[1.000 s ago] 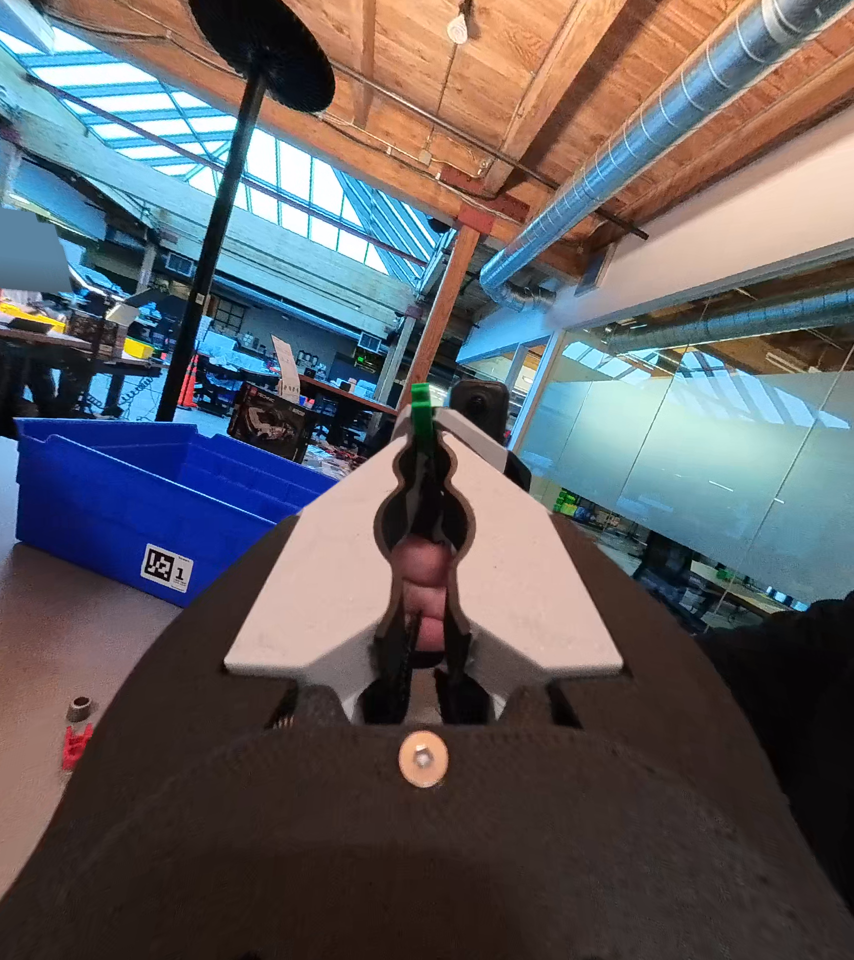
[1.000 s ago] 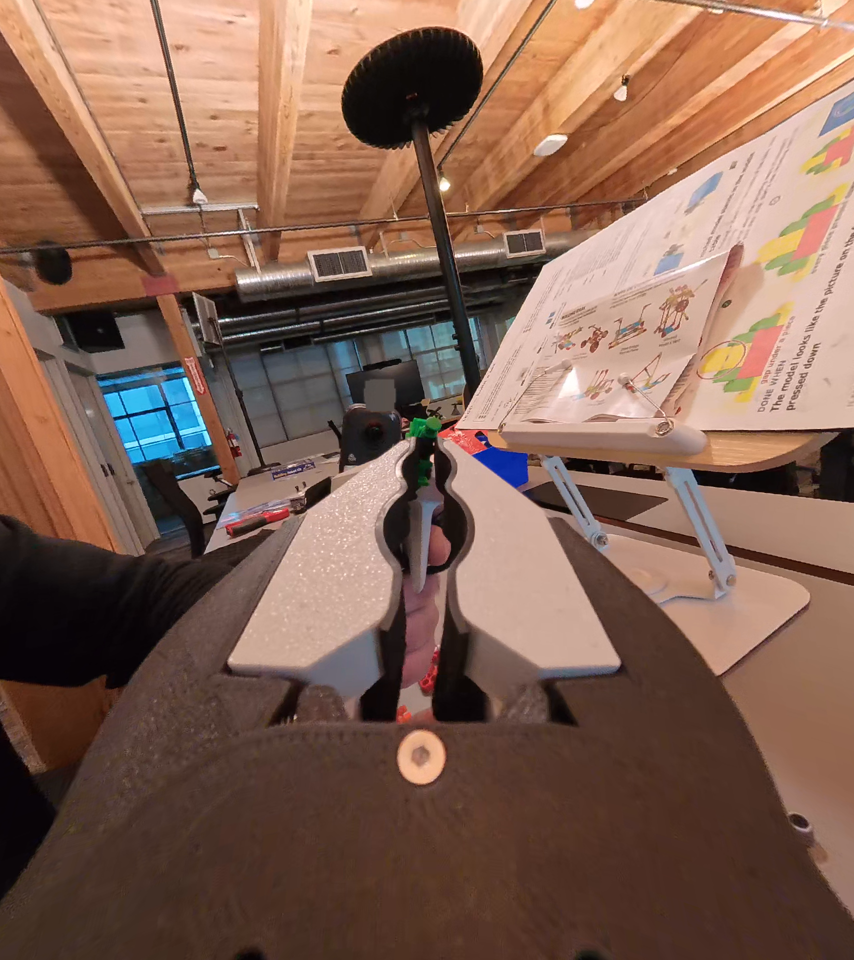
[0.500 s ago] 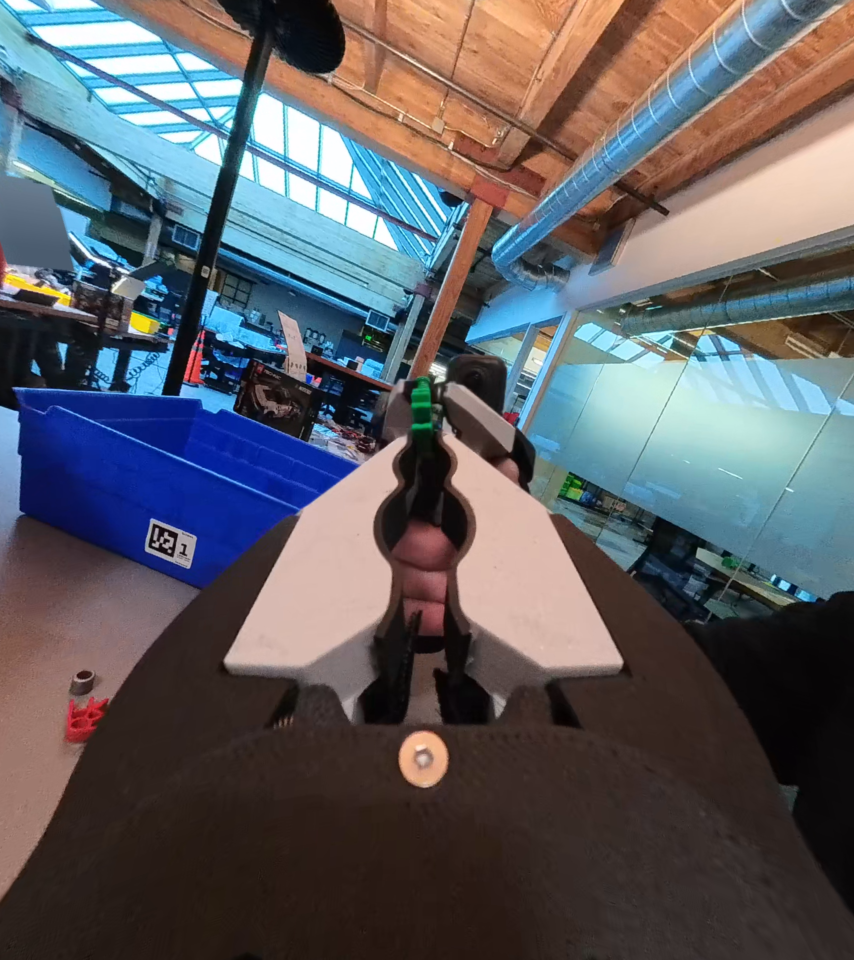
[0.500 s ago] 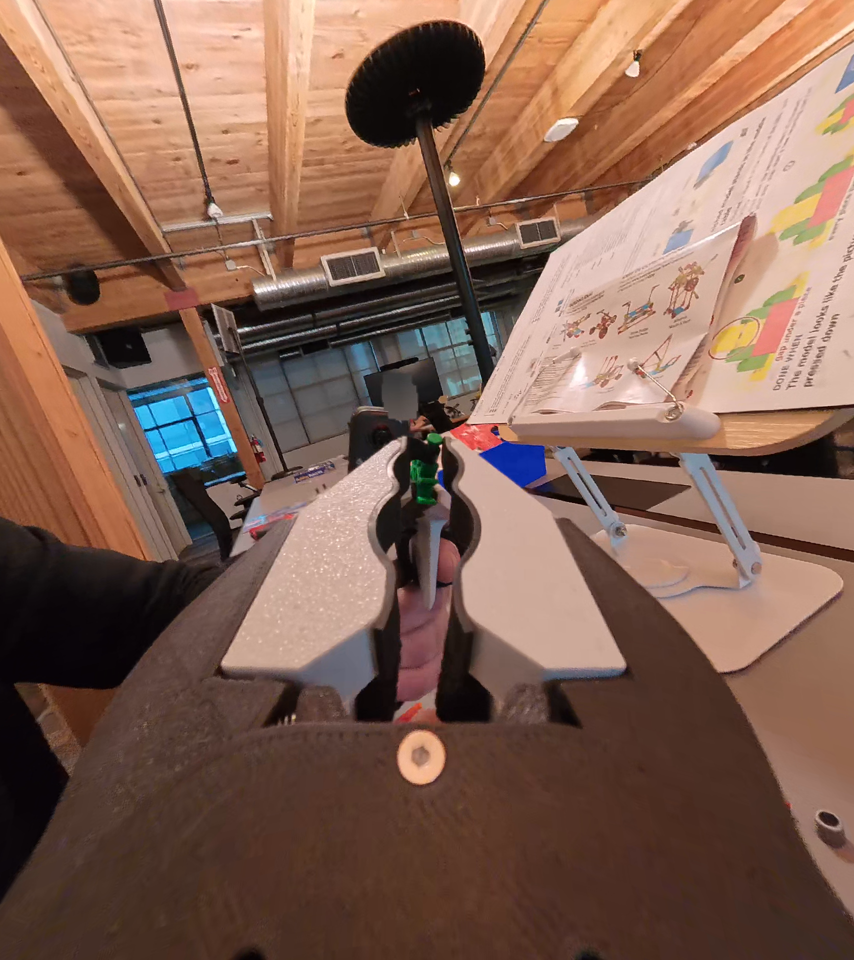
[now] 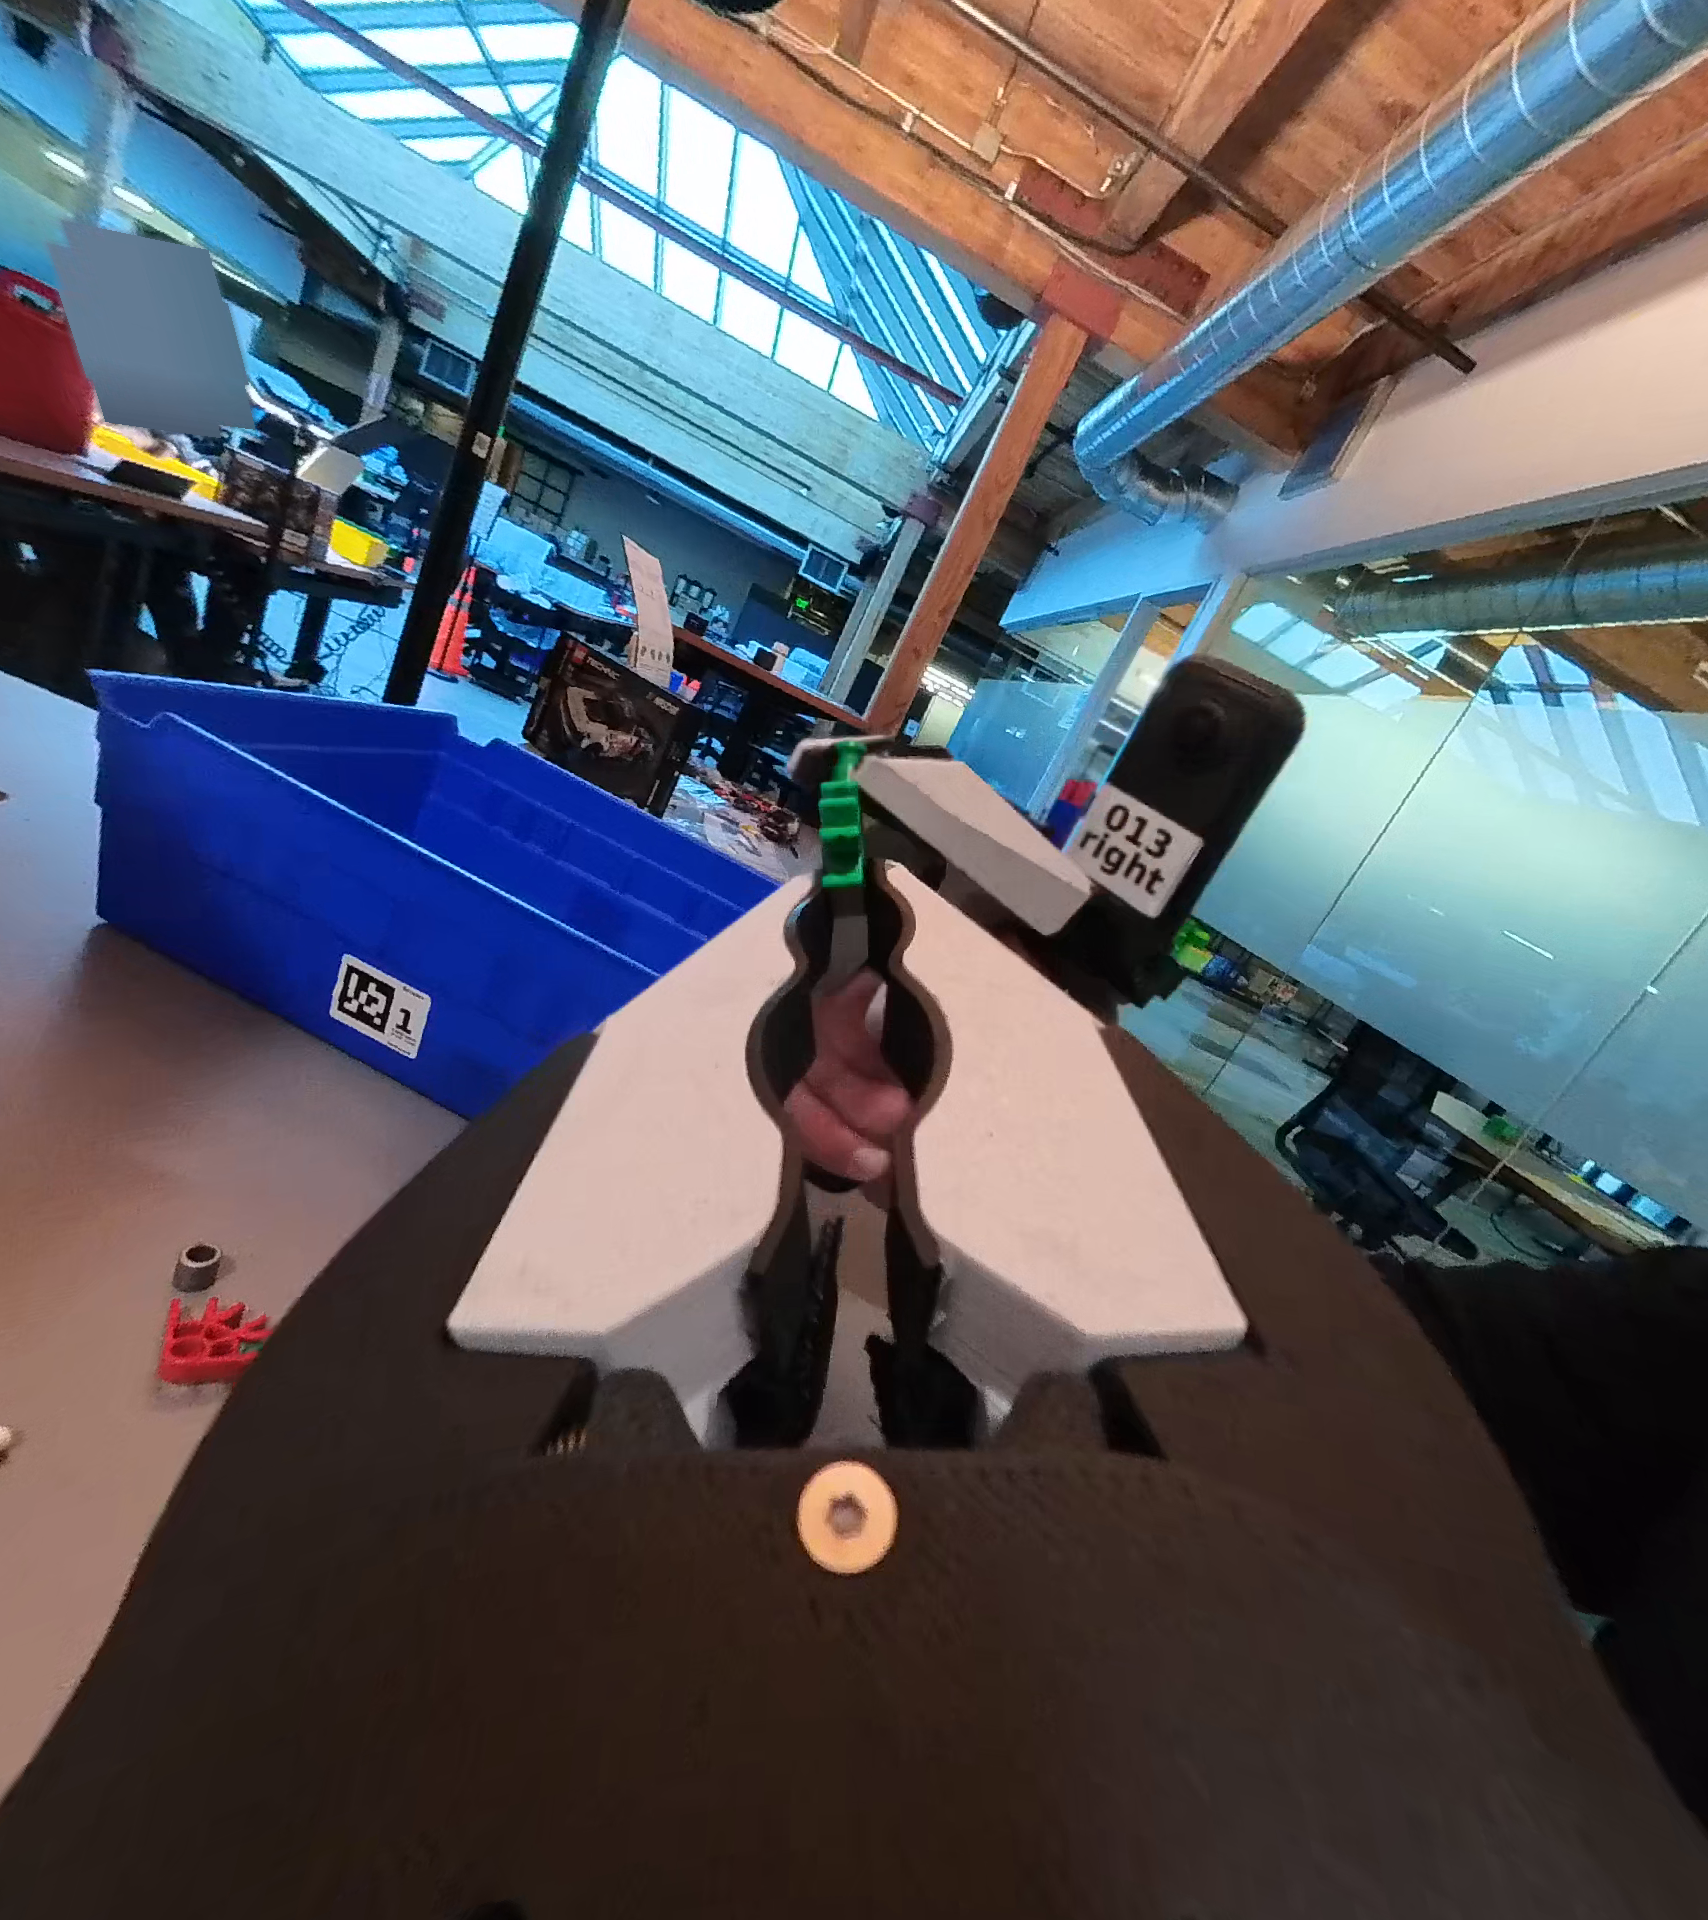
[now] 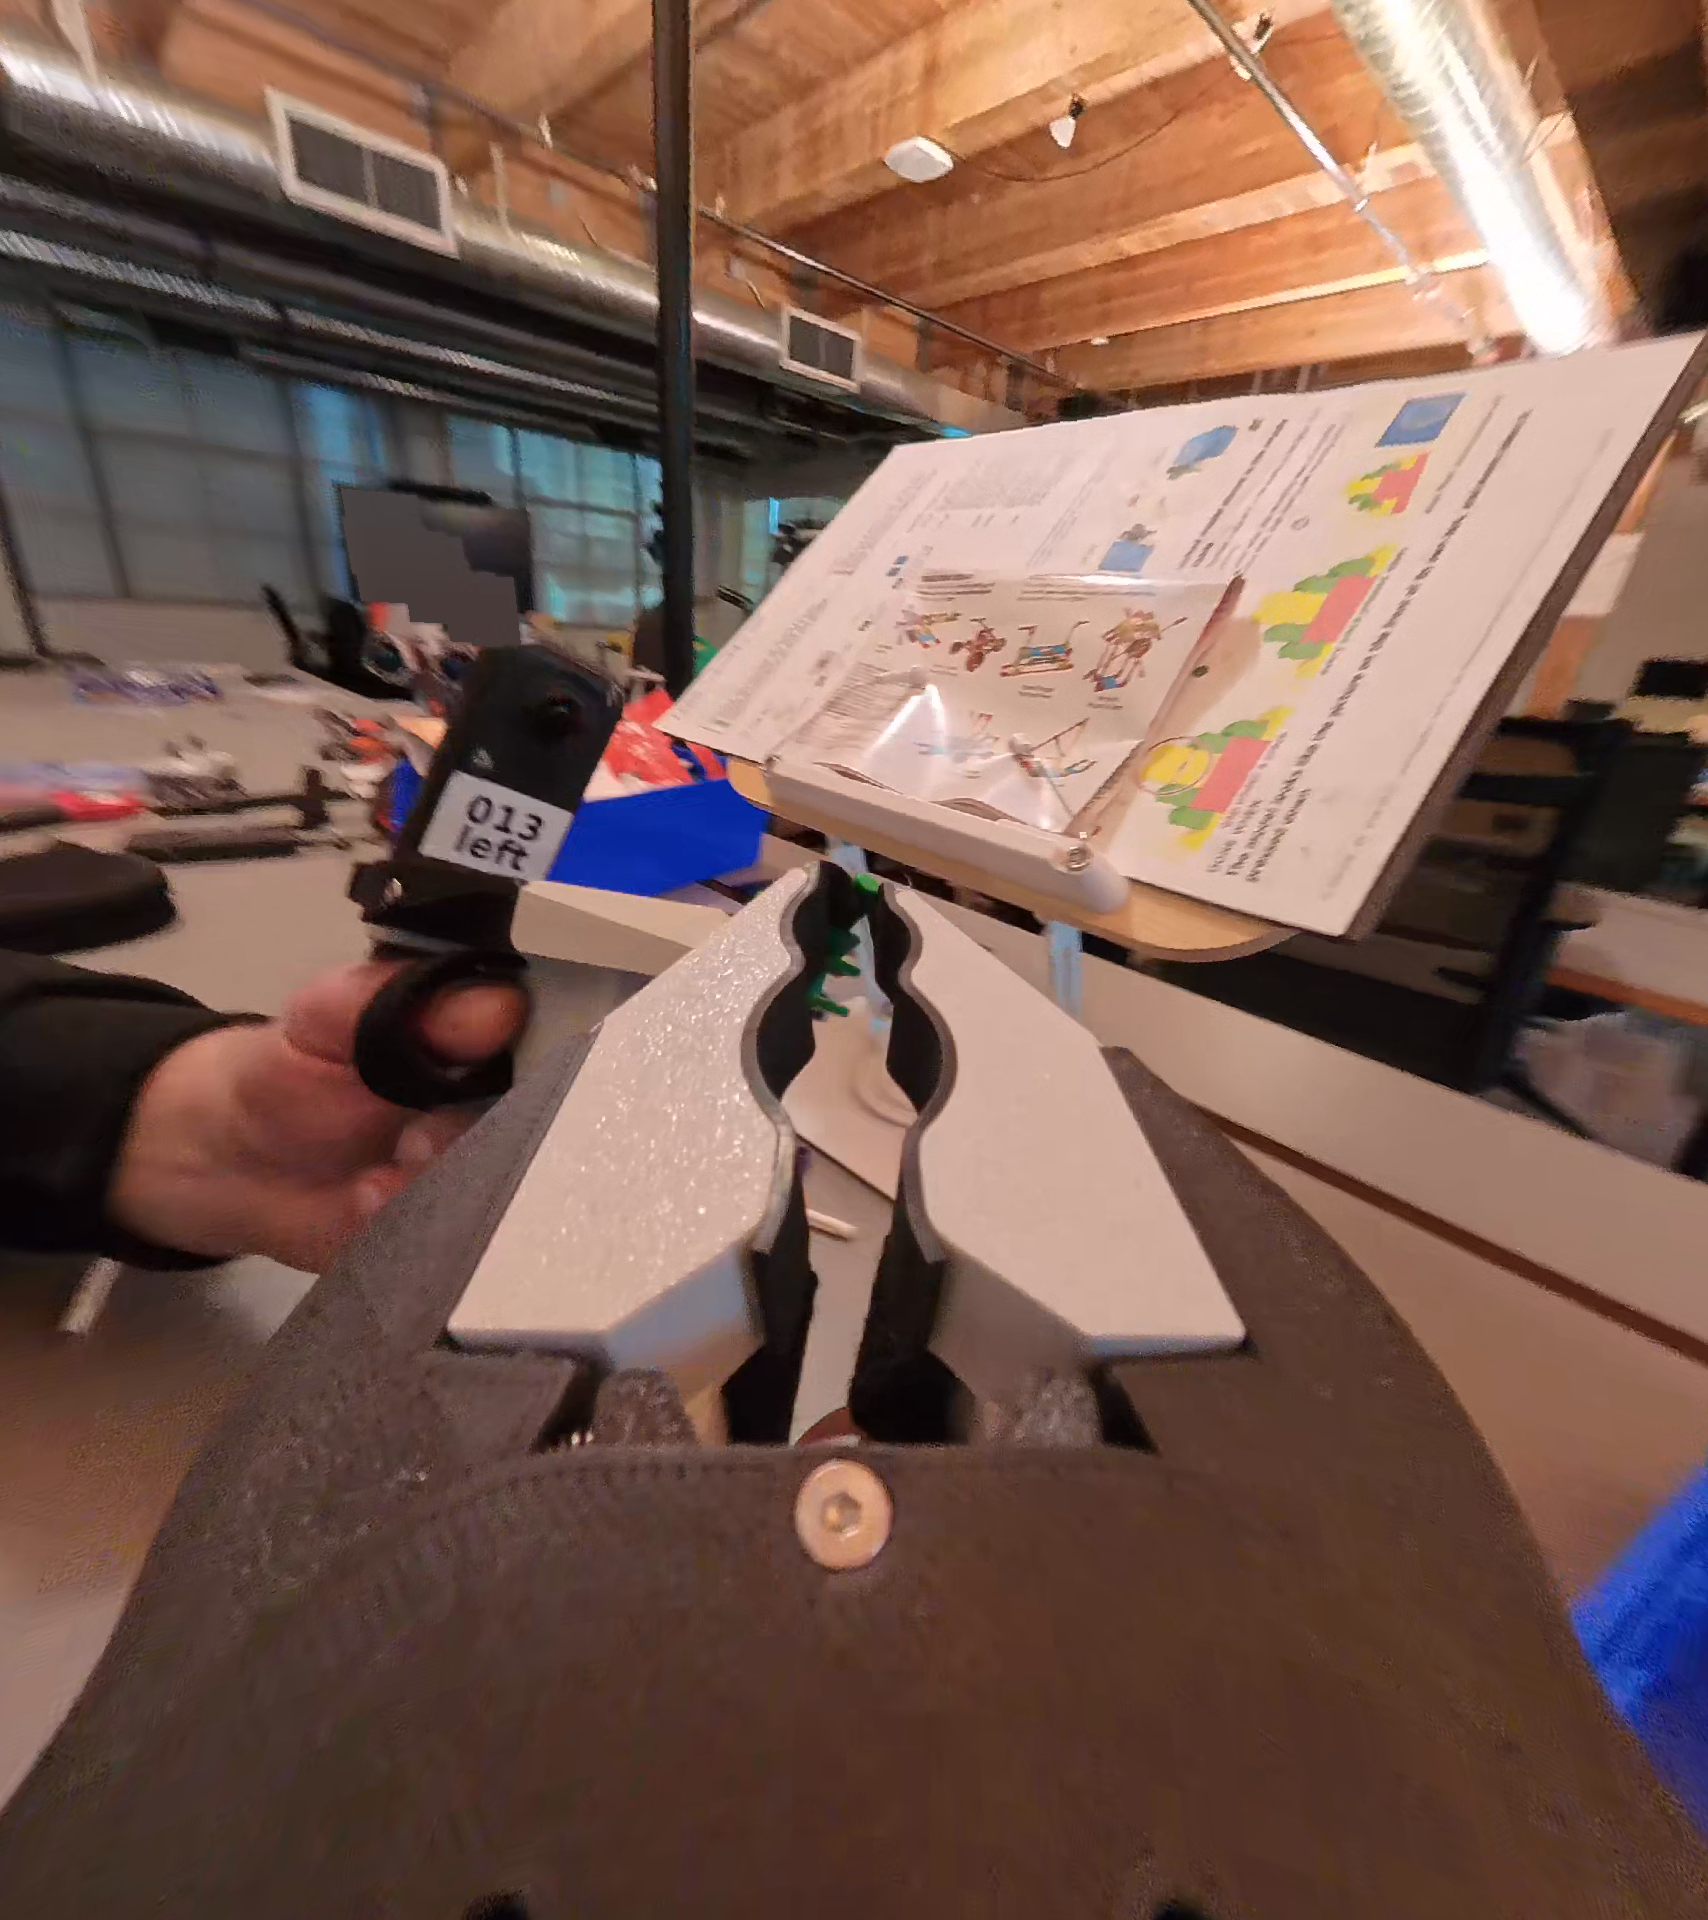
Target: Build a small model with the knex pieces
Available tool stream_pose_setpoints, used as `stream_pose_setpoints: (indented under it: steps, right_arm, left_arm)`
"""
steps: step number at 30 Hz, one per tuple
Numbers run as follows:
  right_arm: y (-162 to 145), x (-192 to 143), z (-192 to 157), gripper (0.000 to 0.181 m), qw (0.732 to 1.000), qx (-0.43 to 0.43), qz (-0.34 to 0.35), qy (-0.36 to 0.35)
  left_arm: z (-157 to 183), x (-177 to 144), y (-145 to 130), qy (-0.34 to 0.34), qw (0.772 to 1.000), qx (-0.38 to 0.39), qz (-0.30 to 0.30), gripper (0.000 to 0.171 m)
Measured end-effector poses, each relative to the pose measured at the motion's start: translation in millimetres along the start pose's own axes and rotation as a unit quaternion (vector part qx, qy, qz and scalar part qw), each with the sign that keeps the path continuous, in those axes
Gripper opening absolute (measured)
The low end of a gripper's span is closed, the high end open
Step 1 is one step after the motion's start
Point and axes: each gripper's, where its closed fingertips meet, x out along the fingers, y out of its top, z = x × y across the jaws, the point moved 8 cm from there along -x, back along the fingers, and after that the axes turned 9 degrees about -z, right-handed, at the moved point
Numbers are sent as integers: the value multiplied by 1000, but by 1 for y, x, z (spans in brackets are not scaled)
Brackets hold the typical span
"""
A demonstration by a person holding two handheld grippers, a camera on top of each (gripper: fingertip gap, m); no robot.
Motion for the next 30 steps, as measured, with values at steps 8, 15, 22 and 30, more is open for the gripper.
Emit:
stream_pose_setpoints:
  steps: [8,15,22,30]
  right_arm:
    - [4,2,-14,3,974,-191,-57,-111]
    - [1,5,-22,0,915,-344,-95,-186]
    - [8,-4,-9,3,992,-119,-16,-26]
    - [1,-1,-2,11,980,112,18,163]
  left_arm:
    - [2,3,-4,5,1000,-21,-13,4]
    - [-1,2,-5,6,998,-46,-34,3]
    - [7,0,3,-2,998,17,-64,4]
    - [8,4,-5,-18,992,80,-92,4]
